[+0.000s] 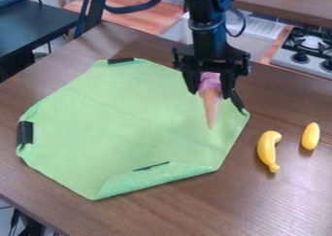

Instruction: Put the figure to the top edge of the cloth

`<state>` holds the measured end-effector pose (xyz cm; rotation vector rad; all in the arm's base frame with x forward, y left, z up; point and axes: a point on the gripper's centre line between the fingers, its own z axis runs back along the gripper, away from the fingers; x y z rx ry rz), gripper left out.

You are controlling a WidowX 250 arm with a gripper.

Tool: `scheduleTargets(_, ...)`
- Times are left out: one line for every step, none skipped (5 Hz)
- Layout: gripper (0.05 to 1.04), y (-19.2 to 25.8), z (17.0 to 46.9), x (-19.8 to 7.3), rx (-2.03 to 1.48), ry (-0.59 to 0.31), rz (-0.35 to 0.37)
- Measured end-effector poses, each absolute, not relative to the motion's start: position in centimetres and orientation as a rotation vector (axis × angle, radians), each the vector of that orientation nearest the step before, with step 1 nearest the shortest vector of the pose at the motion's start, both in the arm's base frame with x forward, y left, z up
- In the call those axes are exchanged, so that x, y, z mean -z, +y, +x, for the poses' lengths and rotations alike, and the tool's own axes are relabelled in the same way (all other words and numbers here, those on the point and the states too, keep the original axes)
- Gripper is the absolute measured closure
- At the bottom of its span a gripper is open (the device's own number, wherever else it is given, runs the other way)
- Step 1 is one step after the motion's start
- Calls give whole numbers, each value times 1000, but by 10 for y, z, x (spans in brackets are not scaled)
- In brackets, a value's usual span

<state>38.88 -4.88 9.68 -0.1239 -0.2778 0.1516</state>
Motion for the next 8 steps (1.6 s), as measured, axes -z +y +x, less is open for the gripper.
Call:
scheduleTargets(354, -36, 398, -87, -191, -303, -97)
scheduleTargets(354, -26, 411, -88, -218, -335, -87)
scheduleTargets(290, -18, 421, -87, -239, -342, -81)
scheduleTargets(83, -14, 427, -82, -233, -341, -50)
scheduleTargets(81, -13, 426, -80, -200, -342, -29)
scheduleTargets(84, -11, 420, -98, -161, -382, -3)
scheduleTargets(84, -6, 408, -144, -38, -510, 115)
scheduleTargets(84, 1, 385, -180, 40, -585, 250)
